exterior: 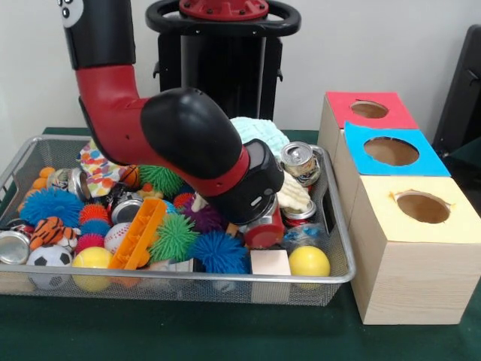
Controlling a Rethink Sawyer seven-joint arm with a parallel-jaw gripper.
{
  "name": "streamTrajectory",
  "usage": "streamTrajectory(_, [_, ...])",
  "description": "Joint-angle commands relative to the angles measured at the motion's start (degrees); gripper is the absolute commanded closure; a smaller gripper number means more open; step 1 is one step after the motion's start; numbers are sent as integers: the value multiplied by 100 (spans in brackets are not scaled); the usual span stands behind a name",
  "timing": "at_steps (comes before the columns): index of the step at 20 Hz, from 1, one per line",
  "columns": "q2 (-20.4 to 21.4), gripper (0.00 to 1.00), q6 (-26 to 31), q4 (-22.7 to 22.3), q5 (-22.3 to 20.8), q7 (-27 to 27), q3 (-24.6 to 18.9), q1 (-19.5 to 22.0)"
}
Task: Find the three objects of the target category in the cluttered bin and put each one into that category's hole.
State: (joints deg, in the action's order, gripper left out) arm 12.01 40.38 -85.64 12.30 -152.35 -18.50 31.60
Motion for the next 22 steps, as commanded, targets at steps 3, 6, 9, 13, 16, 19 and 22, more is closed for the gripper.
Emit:
streamTrajectory(3, [-797, 0, -1006, -574, -746, 1475, -1125, 358])
streamTrajectory(6, [-846, 0, -944, -600, -883, 1474, -1316, 532])
streamTrajectory(9, [-932, 0, -899, -598, -1034, 1470, -1488, 696])
streamTrajectory(13, [-1031, 0, -819, -504, -1220, 1411, -1622, 789])
streamTrajectory(16, [-1034, 0, -738, -484, -1314, 1336, -1719, 820])
streamTrajectory(19, [-1038, 0, -673, -647, -1298, 1350, -2044, 1037])
streamTrajectory(22, [-1060, 0, -669, -978, -1134, 1255, -2562, 1365])
